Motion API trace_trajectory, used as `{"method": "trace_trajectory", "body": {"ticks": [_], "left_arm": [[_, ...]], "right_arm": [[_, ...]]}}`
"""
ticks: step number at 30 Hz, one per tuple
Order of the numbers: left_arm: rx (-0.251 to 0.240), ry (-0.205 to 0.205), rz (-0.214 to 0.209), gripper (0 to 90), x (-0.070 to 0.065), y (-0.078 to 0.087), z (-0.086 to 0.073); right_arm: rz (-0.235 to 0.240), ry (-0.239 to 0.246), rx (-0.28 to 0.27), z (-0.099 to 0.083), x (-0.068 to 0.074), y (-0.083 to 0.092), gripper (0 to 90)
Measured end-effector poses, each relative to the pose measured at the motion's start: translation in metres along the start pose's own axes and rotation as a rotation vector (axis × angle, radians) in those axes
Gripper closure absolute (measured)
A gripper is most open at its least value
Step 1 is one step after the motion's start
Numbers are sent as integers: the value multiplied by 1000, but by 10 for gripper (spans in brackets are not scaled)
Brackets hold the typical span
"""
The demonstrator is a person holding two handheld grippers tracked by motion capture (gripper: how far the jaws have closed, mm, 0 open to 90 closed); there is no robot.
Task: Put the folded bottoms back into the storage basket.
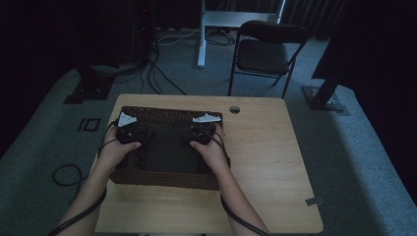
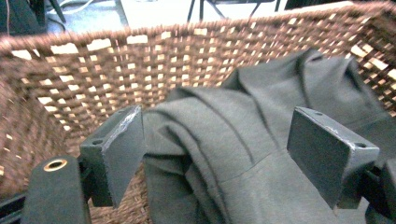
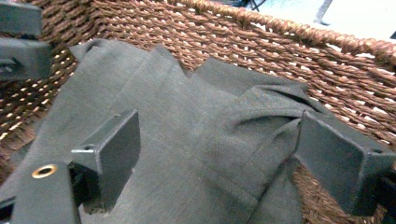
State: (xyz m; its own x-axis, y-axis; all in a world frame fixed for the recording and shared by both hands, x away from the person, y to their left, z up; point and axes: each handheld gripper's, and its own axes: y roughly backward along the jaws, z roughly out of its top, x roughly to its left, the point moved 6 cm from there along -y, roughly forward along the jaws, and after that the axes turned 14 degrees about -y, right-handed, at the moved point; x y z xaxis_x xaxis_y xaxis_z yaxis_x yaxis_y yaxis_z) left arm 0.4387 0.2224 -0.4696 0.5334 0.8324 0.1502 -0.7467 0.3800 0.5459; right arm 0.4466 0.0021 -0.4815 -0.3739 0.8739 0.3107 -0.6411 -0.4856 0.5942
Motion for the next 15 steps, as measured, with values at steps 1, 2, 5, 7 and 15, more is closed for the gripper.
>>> {"method": "trace_trajectory", "body": {"ticks": [1,2,5,7,15], "left_arm": [[-3,1,0,199,0,3,3],[-1,4,-5,199,-1,6,4],[14,-6,-38,196,-6,13,6],[8,-11,-51,195,-9,17,8],[-22,-3,-75,195,-19,30,16]], "right_arm": [[0,-2,-7,1,-1,1,138],[0,-6,-13,2,-2,3,138],[11,-14,-21,4,-3,8,138],[14,-20,-29,5,-4,11,138],[23,-35,-59,10,-7,24,138]]}}
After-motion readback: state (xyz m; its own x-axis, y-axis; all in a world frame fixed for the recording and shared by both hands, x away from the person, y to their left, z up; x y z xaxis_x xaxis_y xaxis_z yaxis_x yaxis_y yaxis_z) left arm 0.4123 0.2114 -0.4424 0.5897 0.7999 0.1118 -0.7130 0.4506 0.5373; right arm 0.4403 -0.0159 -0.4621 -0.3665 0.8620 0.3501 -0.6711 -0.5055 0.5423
